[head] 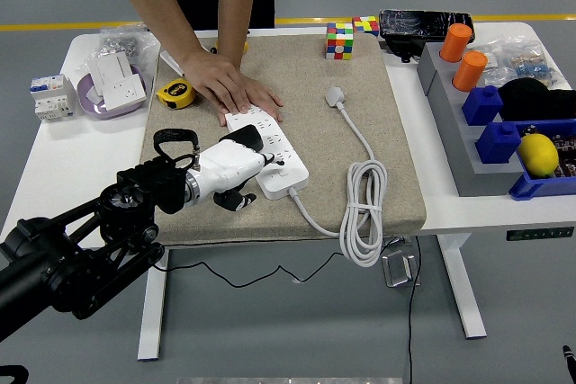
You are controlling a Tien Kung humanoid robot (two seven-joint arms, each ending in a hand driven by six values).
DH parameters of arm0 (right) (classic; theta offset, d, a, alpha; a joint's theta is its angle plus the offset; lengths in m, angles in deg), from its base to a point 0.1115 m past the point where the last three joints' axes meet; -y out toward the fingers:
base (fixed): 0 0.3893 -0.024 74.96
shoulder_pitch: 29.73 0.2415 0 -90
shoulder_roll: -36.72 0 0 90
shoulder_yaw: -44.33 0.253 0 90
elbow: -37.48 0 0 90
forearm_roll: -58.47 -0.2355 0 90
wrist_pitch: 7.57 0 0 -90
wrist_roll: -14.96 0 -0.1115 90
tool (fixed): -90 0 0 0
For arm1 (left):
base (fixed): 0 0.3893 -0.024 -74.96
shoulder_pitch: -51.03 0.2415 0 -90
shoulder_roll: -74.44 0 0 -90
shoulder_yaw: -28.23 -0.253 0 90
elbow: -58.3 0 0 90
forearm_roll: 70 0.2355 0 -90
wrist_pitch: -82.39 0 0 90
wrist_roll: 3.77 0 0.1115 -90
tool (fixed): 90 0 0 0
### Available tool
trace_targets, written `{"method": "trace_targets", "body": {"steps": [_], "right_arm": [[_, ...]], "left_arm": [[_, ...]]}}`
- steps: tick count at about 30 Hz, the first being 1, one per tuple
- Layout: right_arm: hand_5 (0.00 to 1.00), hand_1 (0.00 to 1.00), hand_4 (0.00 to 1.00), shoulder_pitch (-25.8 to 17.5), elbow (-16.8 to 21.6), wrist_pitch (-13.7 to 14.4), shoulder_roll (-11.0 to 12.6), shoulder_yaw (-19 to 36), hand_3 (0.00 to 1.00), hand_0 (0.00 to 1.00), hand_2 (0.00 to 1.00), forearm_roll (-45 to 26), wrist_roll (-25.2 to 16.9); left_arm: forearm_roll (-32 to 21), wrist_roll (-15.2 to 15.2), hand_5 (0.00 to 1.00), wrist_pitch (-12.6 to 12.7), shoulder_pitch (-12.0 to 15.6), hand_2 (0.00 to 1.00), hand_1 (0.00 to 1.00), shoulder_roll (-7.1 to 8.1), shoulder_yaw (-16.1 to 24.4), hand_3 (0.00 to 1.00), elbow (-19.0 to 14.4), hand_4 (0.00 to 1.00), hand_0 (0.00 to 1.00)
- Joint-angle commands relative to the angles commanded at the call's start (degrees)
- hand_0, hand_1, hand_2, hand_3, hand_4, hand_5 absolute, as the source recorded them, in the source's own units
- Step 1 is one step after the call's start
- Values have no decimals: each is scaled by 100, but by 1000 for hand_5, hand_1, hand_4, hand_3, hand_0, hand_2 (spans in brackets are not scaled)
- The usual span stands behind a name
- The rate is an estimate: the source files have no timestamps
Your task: Pick up the plug,place it near the board,insert it into the board,press the button
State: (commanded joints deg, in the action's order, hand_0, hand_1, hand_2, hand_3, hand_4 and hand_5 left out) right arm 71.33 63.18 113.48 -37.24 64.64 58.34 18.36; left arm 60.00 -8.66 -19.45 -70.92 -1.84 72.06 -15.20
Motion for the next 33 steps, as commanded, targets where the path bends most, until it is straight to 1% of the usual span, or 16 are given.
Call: {"method": "trace_targets", "body": {"steps": [1, 3, 6, 7, 10, 12, 13, 14, 16, 18, 19, 24, 25, 30, 31, 33], "right_arm": [[998, 885, 998, 0, -1, -1, 0, 0, 847, 943, 830, -2, 0], [998, 885, 998, 3, -3, -2, 0, 1, 847, 943, 830, -4, 1], [998, 885, 998, 5, 0, -2, -3, 19, 847, 943, 830, 6, 2], [998, 885, 998, 5, -1, -3, -4, 19, 847, 943, 829, 5, 3], [998, 885, 998, 5, -1, -5, -11, 25, 847, 943, 829, 7, 5], [998, 885, 998, 11, 0, -2, -20, 35, 847, 943, 829, 14, 6], [998, 884, 998, 12, 0, 0, -25, 40, 847, 940, 830, 19, 8], [998, 884, 998, 14, 2, 3, -28, 47, 847, 940, 830, 30, 11], [998, 884, 998, 12, 4, 8, -38, 68, 847, 940, 830, 31, 4], [998, 884, 998, 5, 0, 9, -46, 72, 847, 940, 830, 25, 3], [998, 885, 998, -2, 2, 9, -47, 84, 847, 940, 829, 30, 3], [998, 885, 998, -10, -3, 3, -43, 105, 847, 940, 829, 27, -2], [998, 885, 998, -10, -3, 5, -42, 112, 847, 939, 830, 29, -4], [998, 885, 998, -10, -3, 3, -51, 120, 847, 939, 830, 34, -4], [998, 884, 998, -10, -2, 2, -55, 124, 847, 939, 830, 36, -5], [998, 884, 998, -9, -3, 2, -59, 129, 847, 939, 830, 37, -6]], "left_arm": [[0, -16, 2, -43, 47, 160, 23, 7, 128, 858, -164, 635, 153], [0, -30, 2, -89, 107, 160, 23, 2, 318, 858, -377, 635, 153], [-475, -20, 2, -59, 254, 160, 23, -58, 747, 858, -711, 635, 153], [-632, -12, 2, -32, 283, 210, 56, -76, 855, 829, -777, 623, 181], [-1175, 82, 2, 196, 389, 210, 56, -185, 1289, 829, -934, 623, 181], [-1213, 152, 2, 355, 450, 210, 56, -279, 1575, 829, -927, 623, 181], [-1249, 180, 2, 417, 481, 262, 207, -311, 1694, 556, -918, 630, 292], [-1313, 199, 2, 482, 521, 262, 207, -347, 1817, 556, -907, 630, 292], [-1664, 177, 2, 654, 647, 262, 207, -447, 2087, 556, -838, 630, 292], [-1960, 138, 2, 631, 734, 262, 207, -516, 2337, 556, -793, 630, 292], [-2122, 134, 223, 639, 791, 577, 726, -541, 2463, 479, -764, 958, 804], [-3163, 83, 223, 613, 1017, 577, 726, -625, 2975, 479, -737, 958, 804], [-3399, 66, 518, 596, 1051, 860, 929, -646, 3069, 787, -738, 998, 924], [-4464, 6, 518, 552, 1140, 860, 929, -719, 3339, 787, -706, 998, 924], [-4647, -16, 612, 549, 1155, 955, 998, -740, 3395, 964, -700, 998, 998], [-4698, -31, 612, 558, 1168, 955, 998, -764, 3453, 964, -695, 998, 998]]}}
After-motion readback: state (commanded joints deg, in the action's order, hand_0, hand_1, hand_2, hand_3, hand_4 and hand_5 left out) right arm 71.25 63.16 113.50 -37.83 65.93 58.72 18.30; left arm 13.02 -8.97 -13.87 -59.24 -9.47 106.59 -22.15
